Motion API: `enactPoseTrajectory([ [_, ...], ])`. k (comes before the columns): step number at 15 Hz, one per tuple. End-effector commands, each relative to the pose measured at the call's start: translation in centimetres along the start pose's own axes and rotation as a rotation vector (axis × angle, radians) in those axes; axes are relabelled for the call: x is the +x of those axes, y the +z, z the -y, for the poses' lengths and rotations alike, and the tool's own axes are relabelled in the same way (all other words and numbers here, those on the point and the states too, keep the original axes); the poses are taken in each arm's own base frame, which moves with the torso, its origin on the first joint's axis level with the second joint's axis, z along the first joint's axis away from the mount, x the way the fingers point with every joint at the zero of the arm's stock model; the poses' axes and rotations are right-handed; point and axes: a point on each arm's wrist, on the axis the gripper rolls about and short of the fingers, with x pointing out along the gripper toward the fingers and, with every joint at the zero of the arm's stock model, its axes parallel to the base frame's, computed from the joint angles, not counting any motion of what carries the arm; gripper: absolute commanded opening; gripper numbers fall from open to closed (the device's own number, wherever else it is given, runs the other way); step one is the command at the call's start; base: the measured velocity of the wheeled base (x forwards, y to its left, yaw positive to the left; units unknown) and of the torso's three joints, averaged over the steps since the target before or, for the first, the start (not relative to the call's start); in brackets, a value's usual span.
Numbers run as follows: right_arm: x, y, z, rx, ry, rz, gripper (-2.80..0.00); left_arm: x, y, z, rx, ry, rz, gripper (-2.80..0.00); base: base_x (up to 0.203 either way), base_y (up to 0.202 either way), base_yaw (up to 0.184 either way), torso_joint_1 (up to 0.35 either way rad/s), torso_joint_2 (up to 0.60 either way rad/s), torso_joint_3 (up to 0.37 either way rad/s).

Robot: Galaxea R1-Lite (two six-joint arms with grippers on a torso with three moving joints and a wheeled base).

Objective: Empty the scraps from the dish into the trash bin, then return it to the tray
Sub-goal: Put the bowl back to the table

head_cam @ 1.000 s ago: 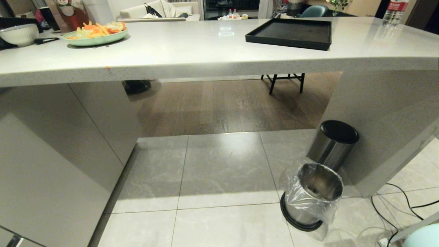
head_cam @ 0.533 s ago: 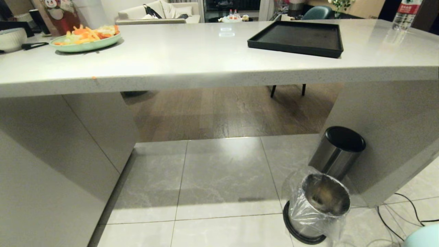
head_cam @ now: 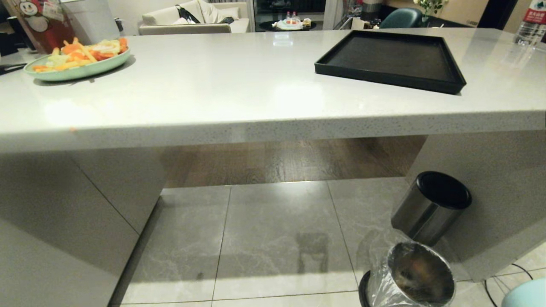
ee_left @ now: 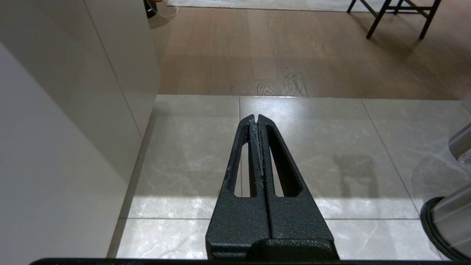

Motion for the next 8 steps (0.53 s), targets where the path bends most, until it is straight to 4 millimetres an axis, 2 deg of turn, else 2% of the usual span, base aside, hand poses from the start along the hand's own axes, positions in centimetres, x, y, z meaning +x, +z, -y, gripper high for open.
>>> enactPoseTrajectory([
  [1, 0.01, 0.03, 0.00, 0.000, -0.001, 0.001, -2.80, 0.01, 0.01, 0.00, -0.001, 0.000, 0.000, -2.80, 0.000, 0.000, 0.000, 0.000, 0.00, 0.000],
  [8, 0.01, 0.01, 0.00, 0.000, -0.001, 0.000, -2.80, 0.01, 0.01, 0.00, -0.001, 0.000, 0.000, -2.80, 0.000, 0.000, 0.000, 0.000, 0.00, 0.000],
])
